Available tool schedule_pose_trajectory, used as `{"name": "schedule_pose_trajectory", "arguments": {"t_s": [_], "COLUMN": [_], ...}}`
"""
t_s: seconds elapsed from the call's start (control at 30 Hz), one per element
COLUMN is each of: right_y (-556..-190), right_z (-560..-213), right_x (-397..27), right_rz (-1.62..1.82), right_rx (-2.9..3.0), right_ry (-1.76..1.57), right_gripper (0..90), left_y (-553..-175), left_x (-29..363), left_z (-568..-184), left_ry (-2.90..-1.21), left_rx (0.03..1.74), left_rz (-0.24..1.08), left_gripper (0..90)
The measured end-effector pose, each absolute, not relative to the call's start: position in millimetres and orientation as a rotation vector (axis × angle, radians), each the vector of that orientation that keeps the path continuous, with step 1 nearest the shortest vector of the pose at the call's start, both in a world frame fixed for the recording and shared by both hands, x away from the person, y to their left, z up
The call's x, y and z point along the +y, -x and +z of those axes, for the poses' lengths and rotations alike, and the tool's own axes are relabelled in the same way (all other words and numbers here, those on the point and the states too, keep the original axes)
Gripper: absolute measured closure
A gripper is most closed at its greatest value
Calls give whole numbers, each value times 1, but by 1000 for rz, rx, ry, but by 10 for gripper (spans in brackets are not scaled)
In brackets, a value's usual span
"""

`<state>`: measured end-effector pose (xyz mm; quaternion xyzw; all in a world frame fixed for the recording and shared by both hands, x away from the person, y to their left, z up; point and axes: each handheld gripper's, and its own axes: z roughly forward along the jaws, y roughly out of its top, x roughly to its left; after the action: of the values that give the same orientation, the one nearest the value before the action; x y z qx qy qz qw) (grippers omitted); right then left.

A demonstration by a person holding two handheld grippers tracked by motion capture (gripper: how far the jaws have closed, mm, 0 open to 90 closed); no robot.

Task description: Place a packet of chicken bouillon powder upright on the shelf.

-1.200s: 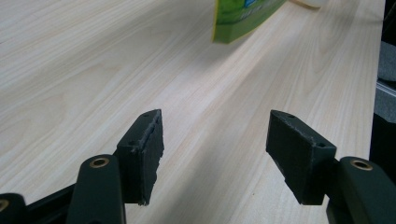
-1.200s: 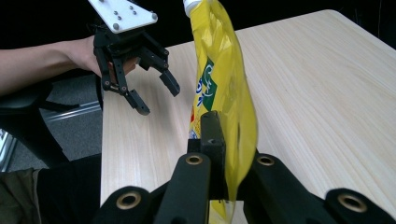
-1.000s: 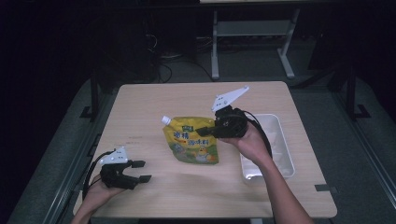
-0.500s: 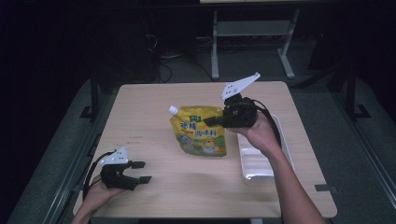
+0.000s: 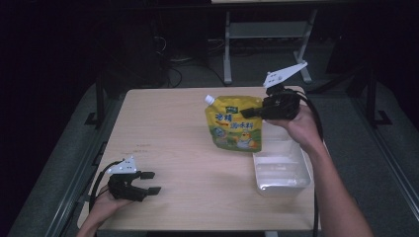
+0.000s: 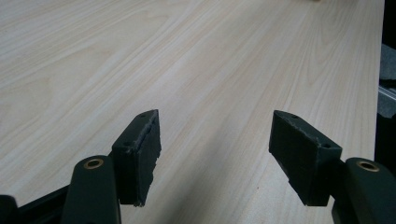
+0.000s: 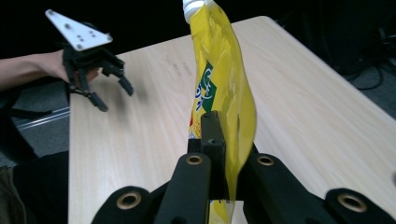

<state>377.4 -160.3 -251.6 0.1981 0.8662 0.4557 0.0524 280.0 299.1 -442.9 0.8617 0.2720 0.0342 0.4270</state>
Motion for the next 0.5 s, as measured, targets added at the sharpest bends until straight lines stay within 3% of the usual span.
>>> {"name": "schedule_pose_trajectory", "arguments": {"t_s": [0.5], "right_y": [-413], "right_z": [-258], "right_x": [-246], "right_rz": [1358], "right_rx": [2570], "right_ry": [-738], "right_gripper": [892], "left_y": [-280], "left_x": [316], "left_z": [-450], "left_ry": [-2103], "left_rx": [774], "left_rz": [90], "left_gripper": [335]}}
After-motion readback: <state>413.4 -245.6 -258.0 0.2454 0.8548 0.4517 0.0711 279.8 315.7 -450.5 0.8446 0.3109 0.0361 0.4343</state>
